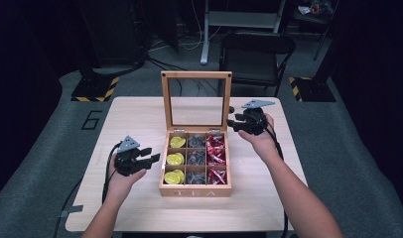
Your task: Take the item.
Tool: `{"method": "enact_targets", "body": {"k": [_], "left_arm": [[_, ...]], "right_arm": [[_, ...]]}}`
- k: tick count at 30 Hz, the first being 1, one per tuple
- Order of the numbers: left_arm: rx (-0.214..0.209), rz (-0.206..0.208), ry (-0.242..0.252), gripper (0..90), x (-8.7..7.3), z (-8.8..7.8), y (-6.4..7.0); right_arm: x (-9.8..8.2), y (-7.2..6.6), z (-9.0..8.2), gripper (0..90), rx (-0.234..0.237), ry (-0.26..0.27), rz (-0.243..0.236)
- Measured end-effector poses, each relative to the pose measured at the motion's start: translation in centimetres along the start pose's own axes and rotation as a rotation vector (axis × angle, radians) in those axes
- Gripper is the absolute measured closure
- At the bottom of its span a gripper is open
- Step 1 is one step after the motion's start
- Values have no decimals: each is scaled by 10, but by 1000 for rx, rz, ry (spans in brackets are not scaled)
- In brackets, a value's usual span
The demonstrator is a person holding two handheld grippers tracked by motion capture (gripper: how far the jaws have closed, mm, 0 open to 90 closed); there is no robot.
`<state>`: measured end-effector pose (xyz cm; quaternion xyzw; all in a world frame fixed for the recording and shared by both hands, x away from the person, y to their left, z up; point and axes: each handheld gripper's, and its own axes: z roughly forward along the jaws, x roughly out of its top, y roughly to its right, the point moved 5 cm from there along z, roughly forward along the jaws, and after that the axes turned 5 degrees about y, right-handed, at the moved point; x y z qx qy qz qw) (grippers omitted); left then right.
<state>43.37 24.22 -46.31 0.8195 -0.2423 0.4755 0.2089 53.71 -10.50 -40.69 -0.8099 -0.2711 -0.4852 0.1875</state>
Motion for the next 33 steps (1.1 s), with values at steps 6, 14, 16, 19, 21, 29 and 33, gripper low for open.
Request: {"method": "enact_targets", "body": {"k": [6,14,16,19,21,29,33], "left_arm": [[6,-2,0,520,-2,0,0],[7,-8,-2,510,-3,1,0],[7,-10,-3,507,-4,2,0],[9,-11,-6,503,-5,2,-1],[11,-14,-3,501,-5,2,-1],[14,-14,-12,493,-7,3,-1],[14,-12,-13,493,-7,3,-1]], "right_arm": [[-7,-11,-7,509,25,-18,-10],[-25,-29,-16,498,43,-30,-33],[-30,-34,-17,498,51,-36,-40],[-39,-43,-19,508,73,-40,-47],[-46,-50,-20,509,84,-47,-44],[-59,-69,-28,499,107,-46,-81],[-65,-78,-32,507,108,-49,-103]]}}
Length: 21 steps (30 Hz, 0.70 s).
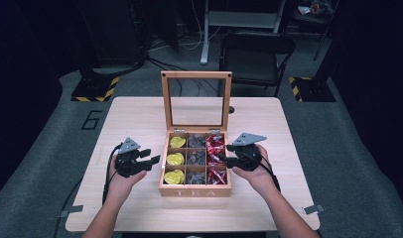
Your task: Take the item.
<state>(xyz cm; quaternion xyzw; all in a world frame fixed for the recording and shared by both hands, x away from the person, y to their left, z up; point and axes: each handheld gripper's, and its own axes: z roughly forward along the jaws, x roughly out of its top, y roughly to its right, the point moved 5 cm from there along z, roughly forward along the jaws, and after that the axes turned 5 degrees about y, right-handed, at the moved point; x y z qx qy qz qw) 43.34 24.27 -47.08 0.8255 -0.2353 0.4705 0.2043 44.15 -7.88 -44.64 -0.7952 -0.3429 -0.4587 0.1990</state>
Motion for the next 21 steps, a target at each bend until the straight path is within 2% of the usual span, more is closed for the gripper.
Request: {"method": "enact_targets", "body": {"k": [5,21], "left_arm": [[0,4,-2,492,-1,0,0],[0,4,-10,491,-3,2,0]], "right_arm": [[-6,-10,0,531,28,-13,-20],[-25,-28,4,543,75,-22,13]]}}
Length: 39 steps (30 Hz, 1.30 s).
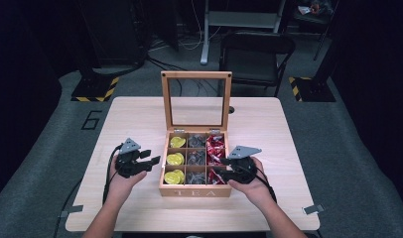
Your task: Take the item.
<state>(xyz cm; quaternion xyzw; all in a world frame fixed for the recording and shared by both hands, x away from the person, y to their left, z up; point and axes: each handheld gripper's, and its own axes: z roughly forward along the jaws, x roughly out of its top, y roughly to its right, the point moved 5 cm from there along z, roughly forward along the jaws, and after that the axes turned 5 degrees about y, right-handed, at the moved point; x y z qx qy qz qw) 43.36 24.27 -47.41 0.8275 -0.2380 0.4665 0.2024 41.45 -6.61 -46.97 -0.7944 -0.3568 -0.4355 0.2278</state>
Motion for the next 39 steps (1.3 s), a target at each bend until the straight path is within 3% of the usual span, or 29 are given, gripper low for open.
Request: {"method": "enact_targets", "body": {"k": [9,27,39], "left_arm": [[2,-2,0,491,-1,0,0],[-6,2,-7,491,-2,1,1],[-6,6,-10,491,-2,1,1]], "right_arm": [[-8,-9,8,570,17,-36,-5],[-23,-8,24,594,41,-102,14],[-22,-12,23,720,63,-96,-3]]}}
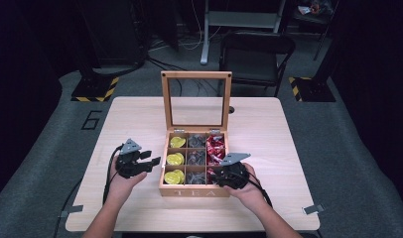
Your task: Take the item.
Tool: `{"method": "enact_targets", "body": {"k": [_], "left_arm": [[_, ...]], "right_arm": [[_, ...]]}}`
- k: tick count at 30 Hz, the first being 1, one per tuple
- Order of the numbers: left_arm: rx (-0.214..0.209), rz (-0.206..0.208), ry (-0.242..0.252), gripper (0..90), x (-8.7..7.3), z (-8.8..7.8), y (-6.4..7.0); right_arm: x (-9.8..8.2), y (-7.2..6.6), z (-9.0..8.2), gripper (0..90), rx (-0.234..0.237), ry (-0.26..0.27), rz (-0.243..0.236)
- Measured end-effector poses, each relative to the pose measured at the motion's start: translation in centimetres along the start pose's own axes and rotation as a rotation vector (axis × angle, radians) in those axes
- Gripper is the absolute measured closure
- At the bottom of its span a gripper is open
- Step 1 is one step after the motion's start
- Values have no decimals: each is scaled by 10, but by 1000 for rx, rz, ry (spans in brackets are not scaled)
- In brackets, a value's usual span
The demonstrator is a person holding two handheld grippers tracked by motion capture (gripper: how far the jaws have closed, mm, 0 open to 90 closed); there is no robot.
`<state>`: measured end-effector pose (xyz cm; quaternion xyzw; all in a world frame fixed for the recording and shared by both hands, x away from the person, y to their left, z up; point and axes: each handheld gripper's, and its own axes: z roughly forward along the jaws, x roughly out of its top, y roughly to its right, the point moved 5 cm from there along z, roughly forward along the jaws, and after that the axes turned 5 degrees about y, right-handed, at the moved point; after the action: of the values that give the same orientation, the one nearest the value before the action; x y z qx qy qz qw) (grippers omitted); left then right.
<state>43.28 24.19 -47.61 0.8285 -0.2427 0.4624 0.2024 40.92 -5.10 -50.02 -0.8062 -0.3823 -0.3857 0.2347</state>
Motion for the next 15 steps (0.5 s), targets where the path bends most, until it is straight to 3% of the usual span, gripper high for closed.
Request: {"method": "enact_targets", "body": {"k": [8,15], "left_arm": [[1,-10,3,491,0,-1,0],[3,-2,2,491,0,0,0]], "right_arm": [[6,-1,-8,732,-15,29,-23],[15,4,-23,731,-12,90,9]]}}
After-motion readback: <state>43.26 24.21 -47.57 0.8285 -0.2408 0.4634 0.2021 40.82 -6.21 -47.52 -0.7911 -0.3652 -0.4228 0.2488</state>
